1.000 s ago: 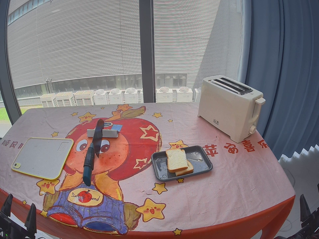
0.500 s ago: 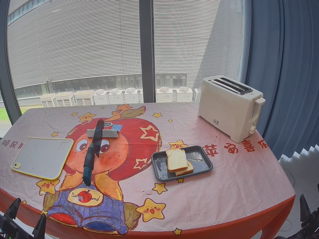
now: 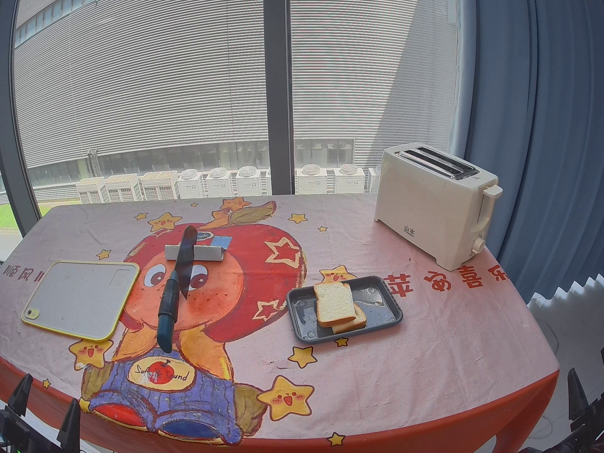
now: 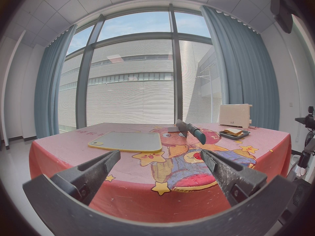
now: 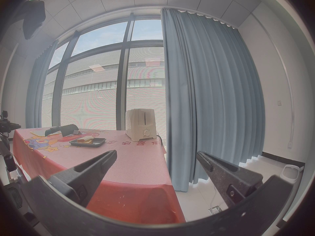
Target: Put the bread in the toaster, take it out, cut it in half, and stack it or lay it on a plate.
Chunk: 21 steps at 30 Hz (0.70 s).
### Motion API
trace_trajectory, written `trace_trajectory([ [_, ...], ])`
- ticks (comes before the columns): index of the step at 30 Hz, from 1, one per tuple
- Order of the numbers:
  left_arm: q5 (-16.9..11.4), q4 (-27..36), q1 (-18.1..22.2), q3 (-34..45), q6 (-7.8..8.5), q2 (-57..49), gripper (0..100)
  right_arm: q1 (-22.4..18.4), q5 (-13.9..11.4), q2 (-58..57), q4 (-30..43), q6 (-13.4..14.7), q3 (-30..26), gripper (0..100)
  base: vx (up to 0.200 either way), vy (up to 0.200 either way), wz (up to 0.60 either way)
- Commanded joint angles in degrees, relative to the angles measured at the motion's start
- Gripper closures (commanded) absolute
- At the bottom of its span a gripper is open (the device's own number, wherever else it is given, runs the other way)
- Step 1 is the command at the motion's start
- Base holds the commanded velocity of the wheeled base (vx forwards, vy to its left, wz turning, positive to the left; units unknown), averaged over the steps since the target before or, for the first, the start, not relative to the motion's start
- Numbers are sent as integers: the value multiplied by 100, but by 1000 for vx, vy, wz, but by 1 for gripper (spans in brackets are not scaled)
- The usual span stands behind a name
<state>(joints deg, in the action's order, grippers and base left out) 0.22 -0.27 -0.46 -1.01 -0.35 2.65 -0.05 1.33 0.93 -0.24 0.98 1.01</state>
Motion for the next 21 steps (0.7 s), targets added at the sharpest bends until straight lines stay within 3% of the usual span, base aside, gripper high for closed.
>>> trace_trajectory([
  [1, -22, 0, -86, 101, 9, -265, 0, -4, -1, -93, -2, -1, -101, 0, 0, 0, 0],
  [21, -4, 9, -59, 101, 9, -265, 0, -4, -36, -93, 16, 8, -84, 0, 0, 0, 0],
])
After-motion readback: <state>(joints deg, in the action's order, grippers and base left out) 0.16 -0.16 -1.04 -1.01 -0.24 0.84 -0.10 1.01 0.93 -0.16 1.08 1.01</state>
